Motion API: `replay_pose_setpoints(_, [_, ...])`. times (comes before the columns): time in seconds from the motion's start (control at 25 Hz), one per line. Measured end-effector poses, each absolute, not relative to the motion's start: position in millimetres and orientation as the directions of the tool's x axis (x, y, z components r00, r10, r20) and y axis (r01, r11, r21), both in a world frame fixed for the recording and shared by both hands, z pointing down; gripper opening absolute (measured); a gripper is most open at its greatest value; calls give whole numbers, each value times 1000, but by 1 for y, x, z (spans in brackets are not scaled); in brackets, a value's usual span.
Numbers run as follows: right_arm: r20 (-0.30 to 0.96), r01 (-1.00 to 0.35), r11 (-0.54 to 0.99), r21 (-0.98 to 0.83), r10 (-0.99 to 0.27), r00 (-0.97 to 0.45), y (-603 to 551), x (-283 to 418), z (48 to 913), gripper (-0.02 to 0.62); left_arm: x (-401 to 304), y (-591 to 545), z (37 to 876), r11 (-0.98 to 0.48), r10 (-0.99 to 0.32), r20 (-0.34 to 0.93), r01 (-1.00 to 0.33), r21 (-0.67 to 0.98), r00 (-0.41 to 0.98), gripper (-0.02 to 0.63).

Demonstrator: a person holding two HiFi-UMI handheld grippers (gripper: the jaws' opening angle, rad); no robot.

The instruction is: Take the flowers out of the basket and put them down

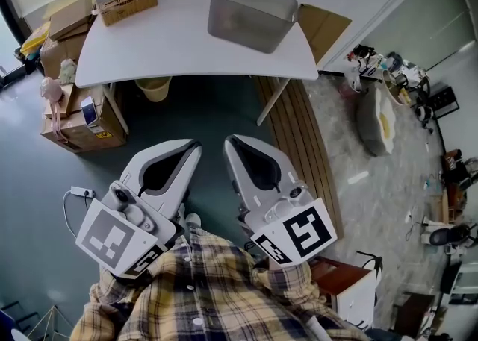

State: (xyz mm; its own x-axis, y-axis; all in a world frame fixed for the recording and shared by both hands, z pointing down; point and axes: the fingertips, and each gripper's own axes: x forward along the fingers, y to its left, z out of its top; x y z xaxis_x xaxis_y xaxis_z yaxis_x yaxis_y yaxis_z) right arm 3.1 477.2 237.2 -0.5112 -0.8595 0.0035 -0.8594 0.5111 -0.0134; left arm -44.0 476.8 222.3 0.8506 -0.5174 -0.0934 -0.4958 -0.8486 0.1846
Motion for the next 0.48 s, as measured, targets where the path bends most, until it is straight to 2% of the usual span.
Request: replay_pose_setpoints(0.48, [12, -870, 493, -3, -870, -493, 410, 2, 237, 5, -46, 408, 224, -856, -504, -99, -480, 193, 858, 12])
